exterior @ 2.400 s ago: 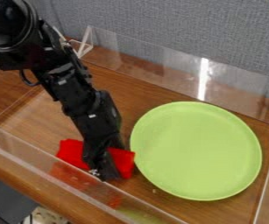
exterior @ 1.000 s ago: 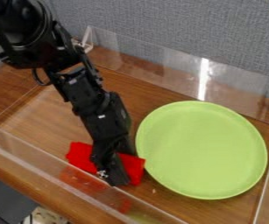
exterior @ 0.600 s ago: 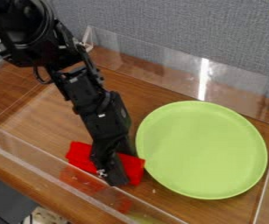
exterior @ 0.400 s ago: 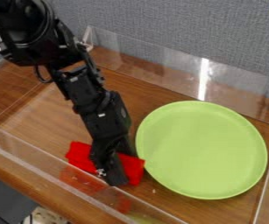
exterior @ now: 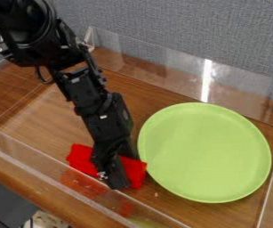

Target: Move the red object from the green plate to the table

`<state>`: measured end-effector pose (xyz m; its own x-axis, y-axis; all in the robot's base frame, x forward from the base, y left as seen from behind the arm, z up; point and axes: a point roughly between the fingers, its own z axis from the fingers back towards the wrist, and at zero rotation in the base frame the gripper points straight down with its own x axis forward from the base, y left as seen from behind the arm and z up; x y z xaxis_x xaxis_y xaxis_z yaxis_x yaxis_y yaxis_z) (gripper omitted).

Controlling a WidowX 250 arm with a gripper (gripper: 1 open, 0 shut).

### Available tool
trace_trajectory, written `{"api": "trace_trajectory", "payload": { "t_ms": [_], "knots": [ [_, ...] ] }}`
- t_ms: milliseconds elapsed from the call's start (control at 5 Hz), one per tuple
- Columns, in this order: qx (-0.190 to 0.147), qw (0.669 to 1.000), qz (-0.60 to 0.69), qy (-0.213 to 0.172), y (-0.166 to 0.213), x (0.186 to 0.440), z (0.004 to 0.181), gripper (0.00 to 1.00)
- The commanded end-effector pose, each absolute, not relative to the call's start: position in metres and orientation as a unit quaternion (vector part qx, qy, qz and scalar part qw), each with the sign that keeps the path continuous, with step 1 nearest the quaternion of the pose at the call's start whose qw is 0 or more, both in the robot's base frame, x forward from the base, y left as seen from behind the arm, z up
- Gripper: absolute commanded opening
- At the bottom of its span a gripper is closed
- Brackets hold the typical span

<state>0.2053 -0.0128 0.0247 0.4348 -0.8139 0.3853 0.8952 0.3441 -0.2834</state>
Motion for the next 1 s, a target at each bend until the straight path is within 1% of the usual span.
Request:
{"api": "trace_trajectory", "payload": {
  "t_ms": [0,400,800],
  "knots": [
    [-0.272,0.852,-0.445,-0.046,-0.0110,0.1860,0.0157,0.00],
    [-0.268,0.877,-0.394,-0.060,-0.0103,0.1848,0.0154,0.00],
    [-0.270,0.869,-0.412,-0.051,-0.0019,0.1917,0.0121,0.00]
  ]
}}
